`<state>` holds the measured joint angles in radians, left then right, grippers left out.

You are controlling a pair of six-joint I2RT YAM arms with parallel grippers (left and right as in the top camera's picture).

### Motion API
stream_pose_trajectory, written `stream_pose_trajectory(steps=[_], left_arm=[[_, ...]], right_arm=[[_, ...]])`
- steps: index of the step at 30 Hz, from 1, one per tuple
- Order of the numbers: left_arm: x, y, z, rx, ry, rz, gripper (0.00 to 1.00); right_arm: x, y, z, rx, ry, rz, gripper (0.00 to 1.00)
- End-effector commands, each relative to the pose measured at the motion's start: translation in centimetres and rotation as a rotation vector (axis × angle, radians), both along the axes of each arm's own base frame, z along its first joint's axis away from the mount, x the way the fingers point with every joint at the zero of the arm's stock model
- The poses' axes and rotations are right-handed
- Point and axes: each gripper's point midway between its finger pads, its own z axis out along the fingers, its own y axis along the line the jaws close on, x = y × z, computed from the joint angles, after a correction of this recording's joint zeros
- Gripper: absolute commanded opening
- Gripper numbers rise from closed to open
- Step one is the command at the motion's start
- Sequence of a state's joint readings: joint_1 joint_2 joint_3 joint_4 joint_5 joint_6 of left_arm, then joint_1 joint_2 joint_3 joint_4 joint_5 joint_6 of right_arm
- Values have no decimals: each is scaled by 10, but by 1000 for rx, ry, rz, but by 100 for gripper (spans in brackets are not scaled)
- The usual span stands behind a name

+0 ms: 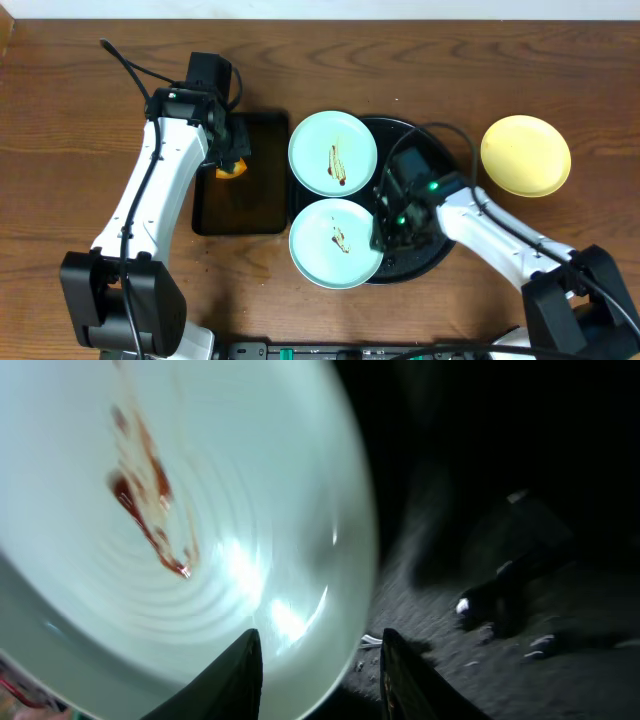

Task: Clean dirty plates on tray and stack at the side
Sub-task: 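Move the right gripper to the lower pale blue plate's rim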

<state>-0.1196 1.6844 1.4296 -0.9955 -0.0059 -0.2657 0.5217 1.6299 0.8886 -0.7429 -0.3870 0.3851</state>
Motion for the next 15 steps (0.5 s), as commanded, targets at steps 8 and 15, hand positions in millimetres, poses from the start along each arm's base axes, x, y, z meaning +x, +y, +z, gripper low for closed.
stream_pose_trajectory(steps=[8,15], left_arm=[[-4,2,-1,4,10,9,11],[-6,2,-2,2,20,8,11]], right_arm=[[-14,-20,-35,-147,2,-122,3],[20,-47,-32,-197,-66,-233,1]])
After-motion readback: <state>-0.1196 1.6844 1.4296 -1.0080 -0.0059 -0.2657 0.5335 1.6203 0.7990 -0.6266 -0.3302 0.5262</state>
